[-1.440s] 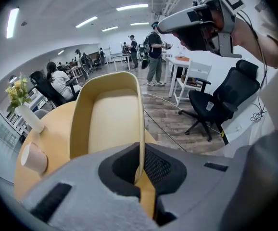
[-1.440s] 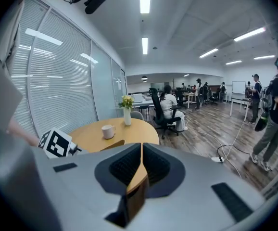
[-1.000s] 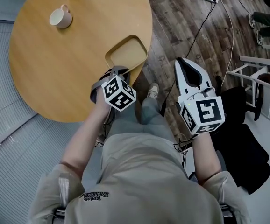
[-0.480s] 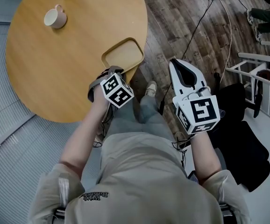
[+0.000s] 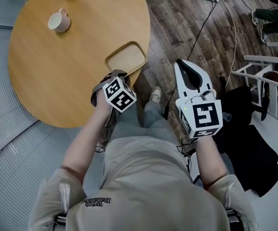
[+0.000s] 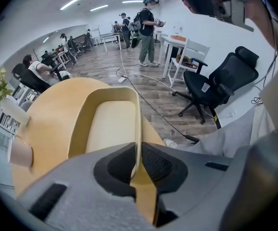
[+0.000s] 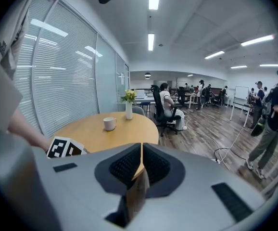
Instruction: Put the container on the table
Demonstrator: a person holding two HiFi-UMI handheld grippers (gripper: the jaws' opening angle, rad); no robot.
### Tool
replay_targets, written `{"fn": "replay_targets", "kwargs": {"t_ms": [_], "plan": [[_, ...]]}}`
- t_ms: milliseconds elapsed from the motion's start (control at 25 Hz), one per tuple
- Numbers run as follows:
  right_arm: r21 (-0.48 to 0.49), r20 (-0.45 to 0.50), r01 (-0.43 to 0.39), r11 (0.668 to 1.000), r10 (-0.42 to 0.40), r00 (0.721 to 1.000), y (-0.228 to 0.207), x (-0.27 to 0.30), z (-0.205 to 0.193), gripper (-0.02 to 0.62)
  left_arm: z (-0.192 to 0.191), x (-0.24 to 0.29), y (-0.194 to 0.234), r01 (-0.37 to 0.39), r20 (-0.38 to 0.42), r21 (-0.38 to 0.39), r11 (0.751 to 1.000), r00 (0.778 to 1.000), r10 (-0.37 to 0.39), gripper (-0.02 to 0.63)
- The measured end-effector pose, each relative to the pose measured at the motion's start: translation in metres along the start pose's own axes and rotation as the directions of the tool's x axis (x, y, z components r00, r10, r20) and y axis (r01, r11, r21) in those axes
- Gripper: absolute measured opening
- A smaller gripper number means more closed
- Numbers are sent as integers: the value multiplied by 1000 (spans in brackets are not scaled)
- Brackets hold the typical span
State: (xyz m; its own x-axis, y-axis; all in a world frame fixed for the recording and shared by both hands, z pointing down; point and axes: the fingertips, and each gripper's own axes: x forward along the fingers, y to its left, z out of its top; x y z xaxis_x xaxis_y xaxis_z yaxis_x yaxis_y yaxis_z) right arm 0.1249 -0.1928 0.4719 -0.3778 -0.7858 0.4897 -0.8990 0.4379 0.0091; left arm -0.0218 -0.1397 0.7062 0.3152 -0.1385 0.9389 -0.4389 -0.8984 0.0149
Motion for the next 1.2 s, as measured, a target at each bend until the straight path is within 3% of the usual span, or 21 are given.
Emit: {"fn": "replay_targets", "kwargs": {"t_ms": [240,400,640,720,880,1200], "plan": [[43,32,17,999,-18,999,-5,-13,15,34,9,-27,3,-22,28,-36,999,999,23,26],[52,60,22,998,-25,998,-9,-19,32,34,32,-64,16,-61,110,-77,995,992,69,26],[44,126,12,999,-17,992,-8,-32,67,34,76,-142,40,-147,264,-138,980,948,179,25],[48,159,0,999,-7,987,-7,-38,82,34,91,-172,46,-177,324,-152,972,921,218,25],[84,224,-21,996,2,975,-5,-60,113,34,117,-229,47,-200,460,-195,960,846,270,25],[8,374,-40,999,34,927,7,-104,182,34,158,-343,44,-289,675,-181,940,658,332,25]]}}
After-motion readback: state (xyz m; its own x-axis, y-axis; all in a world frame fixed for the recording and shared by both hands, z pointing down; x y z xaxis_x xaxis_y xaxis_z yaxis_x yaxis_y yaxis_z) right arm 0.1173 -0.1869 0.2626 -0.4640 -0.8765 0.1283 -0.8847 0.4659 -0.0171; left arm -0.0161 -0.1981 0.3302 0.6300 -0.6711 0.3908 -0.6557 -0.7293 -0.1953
